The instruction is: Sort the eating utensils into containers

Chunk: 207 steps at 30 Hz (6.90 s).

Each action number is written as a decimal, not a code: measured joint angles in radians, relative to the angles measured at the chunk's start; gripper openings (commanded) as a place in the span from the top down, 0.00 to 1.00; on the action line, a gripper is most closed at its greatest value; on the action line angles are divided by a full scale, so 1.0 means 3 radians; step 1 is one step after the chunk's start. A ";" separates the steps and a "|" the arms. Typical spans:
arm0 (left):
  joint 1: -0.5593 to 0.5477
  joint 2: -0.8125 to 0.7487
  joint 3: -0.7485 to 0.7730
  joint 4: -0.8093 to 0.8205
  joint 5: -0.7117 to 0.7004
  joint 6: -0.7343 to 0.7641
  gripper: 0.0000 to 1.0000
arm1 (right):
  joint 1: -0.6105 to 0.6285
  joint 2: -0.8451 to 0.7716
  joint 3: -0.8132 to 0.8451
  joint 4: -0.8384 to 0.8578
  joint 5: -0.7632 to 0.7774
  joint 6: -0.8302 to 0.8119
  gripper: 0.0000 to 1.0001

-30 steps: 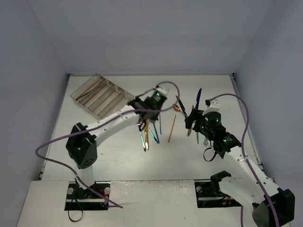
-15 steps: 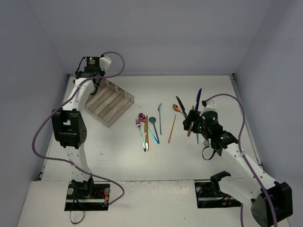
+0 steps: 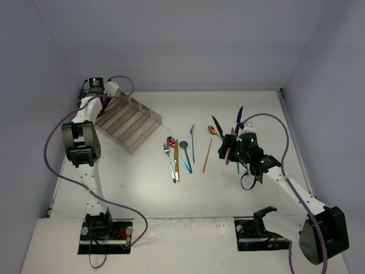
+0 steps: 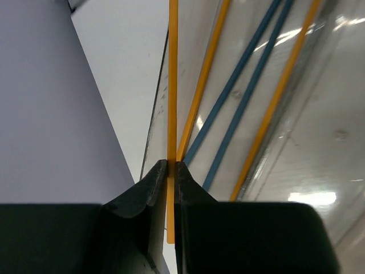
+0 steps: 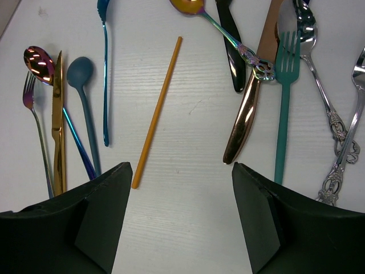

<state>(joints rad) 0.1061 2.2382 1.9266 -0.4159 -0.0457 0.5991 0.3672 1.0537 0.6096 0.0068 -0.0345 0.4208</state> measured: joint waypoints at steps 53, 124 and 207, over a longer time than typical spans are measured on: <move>-0.3552 -0.0386 -0.1046 0.0318 -0.0160 -0.3525 0.49 | -0.0028 -0.1747 0.0053 -0.0856 0.1028 0.0294 0.32; 0.0146 -0.0110 -0.0357 0.0279 0.0403 -0.0282 0.55 | -0.0044 0.0448 0.0447 -0.0412 0.0728 0.0106 0.32; -0.0968 -0.1980 -0.1183 -0.0034 0.0112 -0.1154 1.00 | -0.0045 -0.0794 -0.0157 -0.0433 0.0473 0.0304 0.32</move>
<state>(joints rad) -0.1843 1.6443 1.5717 -0.4260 -0.0122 0.2530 0.3538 0.8156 0.5625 -0.1231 0.1074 0.5119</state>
